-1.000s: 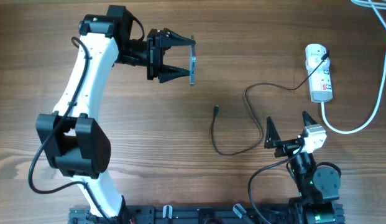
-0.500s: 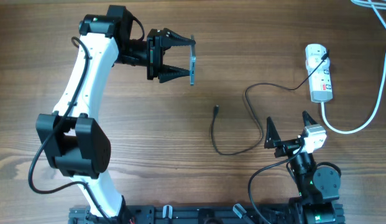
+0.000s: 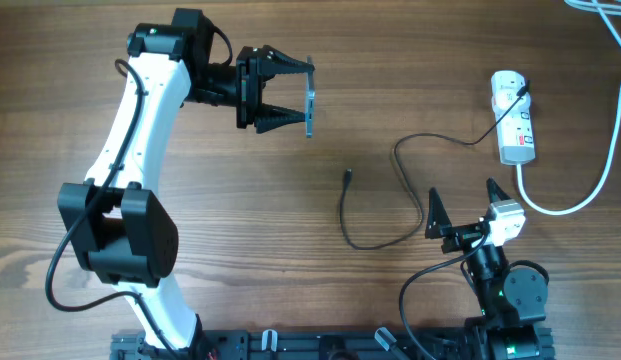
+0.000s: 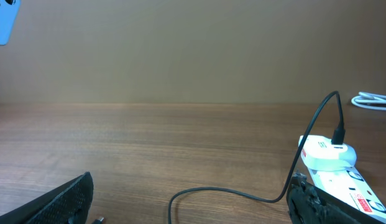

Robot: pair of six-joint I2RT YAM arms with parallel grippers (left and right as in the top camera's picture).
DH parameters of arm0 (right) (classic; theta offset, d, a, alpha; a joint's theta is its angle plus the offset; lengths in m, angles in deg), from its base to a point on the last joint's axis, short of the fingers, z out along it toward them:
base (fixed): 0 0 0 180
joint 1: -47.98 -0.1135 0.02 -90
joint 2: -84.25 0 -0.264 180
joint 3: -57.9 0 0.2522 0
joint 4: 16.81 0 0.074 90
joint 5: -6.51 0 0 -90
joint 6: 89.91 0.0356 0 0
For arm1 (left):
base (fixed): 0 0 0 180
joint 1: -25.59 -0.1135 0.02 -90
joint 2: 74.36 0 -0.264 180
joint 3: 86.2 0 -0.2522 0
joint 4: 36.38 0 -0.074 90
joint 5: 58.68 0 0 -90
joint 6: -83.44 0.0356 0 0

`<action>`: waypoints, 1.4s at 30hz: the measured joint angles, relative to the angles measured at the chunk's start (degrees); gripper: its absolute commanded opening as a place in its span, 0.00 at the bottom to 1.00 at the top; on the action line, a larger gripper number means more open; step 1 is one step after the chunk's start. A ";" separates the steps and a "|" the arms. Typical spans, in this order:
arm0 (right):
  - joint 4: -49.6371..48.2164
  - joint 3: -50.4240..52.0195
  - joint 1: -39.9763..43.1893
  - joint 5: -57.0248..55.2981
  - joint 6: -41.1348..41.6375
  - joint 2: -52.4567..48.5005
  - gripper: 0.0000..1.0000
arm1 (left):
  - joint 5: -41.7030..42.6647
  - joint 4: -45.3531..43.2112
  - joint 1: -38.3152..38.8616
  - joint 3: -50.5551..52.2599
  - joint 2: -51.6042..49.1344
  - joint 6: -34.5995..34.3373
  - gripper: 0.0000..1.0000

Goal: Plug charger to phone and switch on socket

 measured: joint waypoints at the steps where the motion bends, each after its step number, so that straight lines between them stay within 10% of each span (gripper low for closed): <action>1: 0.02 0.00 0.00 0.00 0.00 0.00 1.00 | 0.00 0.00 -0.04 0.00 0.00 0.00 0.54; 32: -0.02 0.00 0.00 0.07 0.33 0.00 1.00 | 0.00 0.00 -0.15 0.00 0.00 0.00 0.54; 42: -0.28 0.00 0.00 3.54 33.62 0.00 1.00 | 0.00 0.00 -0.15 0.00 0.00 0.00 0.55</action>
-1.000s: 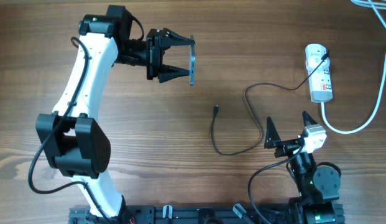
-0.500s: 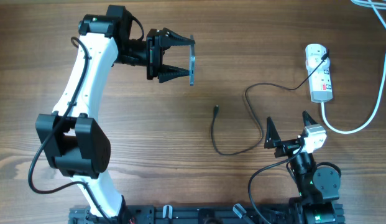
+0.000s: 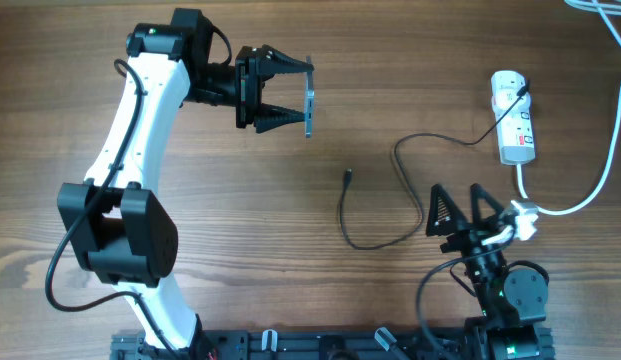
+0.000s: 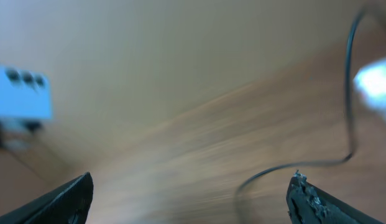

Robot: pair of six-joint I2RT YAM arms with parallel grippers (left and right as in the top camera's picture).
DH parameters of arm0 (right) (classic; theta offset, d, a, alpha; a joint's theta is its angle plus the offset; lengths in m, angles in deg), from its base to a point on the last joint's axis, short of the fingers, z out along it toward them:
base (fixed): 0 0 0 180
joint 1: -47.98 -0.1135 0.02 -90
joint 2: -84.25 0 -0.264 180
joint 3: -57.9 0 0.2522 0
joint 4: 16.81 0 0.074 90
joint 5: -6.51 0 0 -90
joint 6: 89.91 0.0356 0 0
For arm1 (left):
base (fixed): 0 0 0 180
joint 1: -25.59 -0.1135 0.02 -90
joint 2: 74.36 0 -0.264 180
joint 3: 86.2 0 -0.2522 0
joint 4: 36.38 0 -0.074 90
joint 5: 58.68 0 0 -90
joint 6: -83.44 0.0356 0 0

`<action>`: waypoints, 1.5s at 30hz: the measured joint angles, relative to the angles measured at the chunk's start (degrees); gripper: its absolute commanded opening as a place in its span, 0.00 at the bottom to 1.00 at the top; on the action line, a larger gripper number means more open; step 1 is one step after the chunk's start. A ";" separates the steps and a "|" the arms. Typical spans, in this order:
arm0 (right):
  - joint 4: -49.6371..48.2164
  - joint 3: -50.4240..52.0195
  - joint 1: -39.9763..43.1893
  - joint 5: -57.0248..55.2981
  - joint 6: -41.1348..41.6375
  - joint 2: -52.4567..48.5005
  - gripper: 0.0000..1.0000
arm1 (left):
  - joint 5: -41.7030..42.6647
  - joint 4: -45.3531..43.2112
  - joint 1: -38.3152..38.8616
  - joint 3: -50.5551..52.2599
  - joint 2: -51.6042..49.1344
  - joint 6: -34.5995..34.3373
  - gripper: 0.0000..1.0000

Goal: Plug charger to phone and switch on socket

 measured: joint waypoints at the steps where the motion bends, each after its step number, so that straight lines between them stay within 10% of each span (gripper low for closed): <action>1: -0.15 0.00 0.00 0.83 5.22 0.00 1.00 | 0.00 0.00 0.00 0.00 0.00 0.00 0.55; 7: -4.44 0.02 0.00 7.85 42.88 0.00 1.00 | 0.00 0.00 0.00 0.00 0.00 0.00 0.55; 18: -4.81 0.02 0.00 13.27 58.64 -0.17 1.00 | 0.02 0.00 0.00 0.00 0.00 0.00 0.55; 28: -24.74 -1.49 0.00 21.90 38.84 -0.35 1.00 | 0.02 0.02 0.00 0.00 0.00 -0.02 0.55; 45: 44.81 -57.46 0.00 22.51 -11.82 -35.32 1.00 | 0.02 0.00 0.00 -0.02 0.00 -0.02 0.55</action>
